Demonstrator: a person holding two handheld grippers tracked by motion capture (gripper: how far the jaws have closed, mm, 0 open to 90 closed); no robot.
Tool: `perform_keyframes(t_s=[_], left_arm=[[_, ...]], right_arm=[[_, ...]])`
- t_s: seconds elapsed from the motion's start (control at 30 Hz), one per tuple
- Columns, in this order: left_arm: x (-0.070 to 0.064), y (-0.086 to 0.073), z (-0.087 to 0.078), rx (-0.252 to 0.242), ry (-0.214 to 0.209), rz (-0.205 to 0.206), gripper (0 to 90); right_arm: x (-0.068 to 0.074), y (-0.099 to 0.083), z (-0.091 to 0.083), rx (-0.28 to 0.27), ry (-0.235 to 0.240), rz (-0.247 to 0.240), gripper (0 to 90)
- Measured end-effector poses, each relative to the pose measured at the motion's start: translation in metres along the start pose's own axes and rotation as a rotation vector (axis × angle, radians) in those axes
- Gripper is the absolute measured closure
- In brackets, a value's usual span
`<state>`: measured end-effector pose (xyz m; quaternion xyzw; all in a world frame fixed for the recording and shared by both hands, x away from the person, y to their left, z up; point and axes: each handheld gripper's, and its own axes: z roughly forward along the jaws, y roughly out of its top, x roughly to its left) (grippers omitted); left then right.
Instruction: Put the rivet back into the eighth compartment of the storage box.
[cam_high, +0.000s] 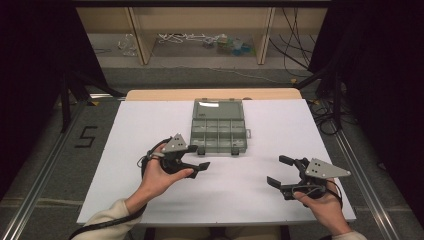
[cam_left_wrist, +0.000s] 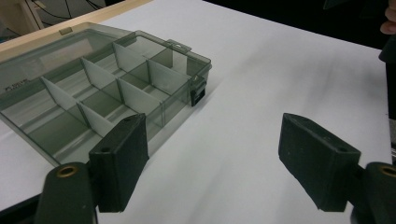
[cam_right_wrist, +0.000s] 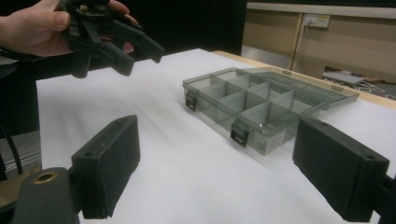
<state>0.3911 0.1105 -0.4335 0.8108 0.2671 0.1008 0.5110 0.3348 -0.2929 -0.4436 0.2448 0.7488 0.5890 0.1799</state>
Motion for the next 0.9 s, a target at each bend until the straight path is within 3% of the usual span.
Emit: perform_keyframes(t_s=[0.17, 0.4, 0.5, 0.57, 0.7, 0.83, 0.9], left_arm=[[-0.001, -0.009, -0.008, -0.006, 0.012, 0.004, 23.5], [0.001, -0.023, -0.022, -0.045, 0.029, -0.031, 22.6], [0.002, -0.027, -0.024, -0.04, 0.035, -0.036, 22.4], [0.003, -0.027, -0.025, -0.04, 0.04, -0.033, 22.3], [0.004, -0.025, -0.025, -0.057, 0.05, -0.035, 21.9], [0.007, -0.026, -0.025, -0.056, 0.054, -0.039, 21.7], [0.007, -0.026, -0.025, -0.061, 0.057, -0.042, 21.6]], right_arm=[[0.0, 0.0, 0.0, -0.003, -0.001, -0.003, 16.0], [0.0, 0.0, 0.0, -0.001, 0.002, -0.002, 16.0], [0.0, 0.0, 0.0, -0.001, 0.004, -0.004, 16.0], [0.002, 0.0, -0.001, 0.017, 0.005, 0.017, 16.0], [0.0, 0.0, -0.001, -0.009, -0.002, -0.003, 16.0], [0.0, 0.0, -0.002, 0.006, -0.004, -0.001, 16.0], [0.0, -0.001, 0.0, -0.023, 0.008, 0.002, 15.9]])
